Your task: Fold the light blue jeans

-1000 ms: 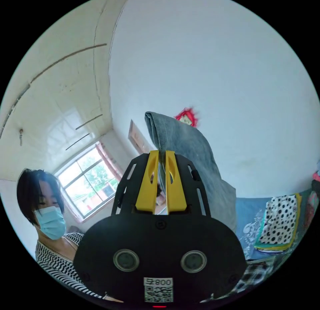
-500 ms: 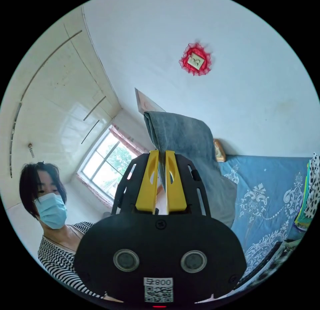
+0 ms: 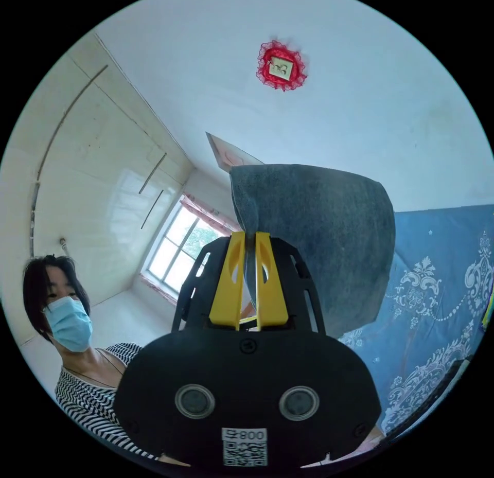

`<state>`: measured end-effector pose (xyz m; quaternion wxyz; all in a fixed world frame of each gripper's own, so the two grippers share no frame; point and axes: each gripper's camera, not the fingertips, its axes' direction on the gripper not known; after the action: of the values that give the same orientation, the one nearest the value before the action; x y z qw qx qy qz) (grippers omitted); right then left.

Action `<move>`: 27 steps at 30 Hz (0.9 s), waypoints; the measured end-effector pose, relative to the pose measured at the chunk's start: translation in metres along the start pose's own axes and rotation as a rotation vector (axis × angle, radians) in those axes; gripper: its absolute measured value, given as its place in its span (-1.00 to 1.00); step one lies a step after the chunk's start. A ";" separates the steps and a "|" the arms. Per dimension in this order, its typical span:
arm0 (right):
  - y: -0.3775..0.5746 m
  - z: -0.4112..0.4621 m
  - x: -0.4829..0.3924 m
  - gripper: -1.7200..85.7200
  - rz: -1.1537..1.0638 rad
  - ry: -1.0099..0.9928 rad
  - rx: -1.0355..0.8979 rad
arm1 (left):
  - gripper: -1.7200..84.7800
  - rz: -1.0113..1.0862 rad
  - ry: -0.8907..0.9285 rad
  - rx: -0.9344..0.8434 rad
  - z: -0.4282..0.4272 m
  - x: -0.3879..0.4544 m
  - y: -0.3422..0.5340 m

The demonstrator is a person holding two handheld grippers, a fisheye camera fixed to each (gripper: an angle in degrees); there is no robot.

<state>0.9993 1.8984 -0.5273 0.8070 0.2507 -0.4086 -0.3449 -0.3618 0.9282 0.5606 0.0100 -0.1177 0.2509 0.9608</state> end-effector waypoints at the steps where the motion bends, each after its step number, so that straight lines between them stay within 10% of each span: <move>1: -0.001 0.006 0.007 -0.91 0.004 -0.017 0.005 | -0.93 0.005 -0.029 0.013 -0.012 -0.006 -0.006; 13: -0.036 0.089 0.069 -0.91 0.002 -0.005 0.011 | -0.93 0.158 -0.109 0.080 -0.101 -0.121 -0.104; 27: 0.025 0.167 0.215 -0.91 0.388 0.223 0.108 | -0.93 0.338 -0.002 -0.349 -0.010 -0.296 -0.177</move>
<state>0.9611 1.7300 -0.3147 0.8838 0.2470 -0.3752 -0.1310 -0.0585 1.0898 0.5357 -0.1712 -0.0728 0.0975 0.9777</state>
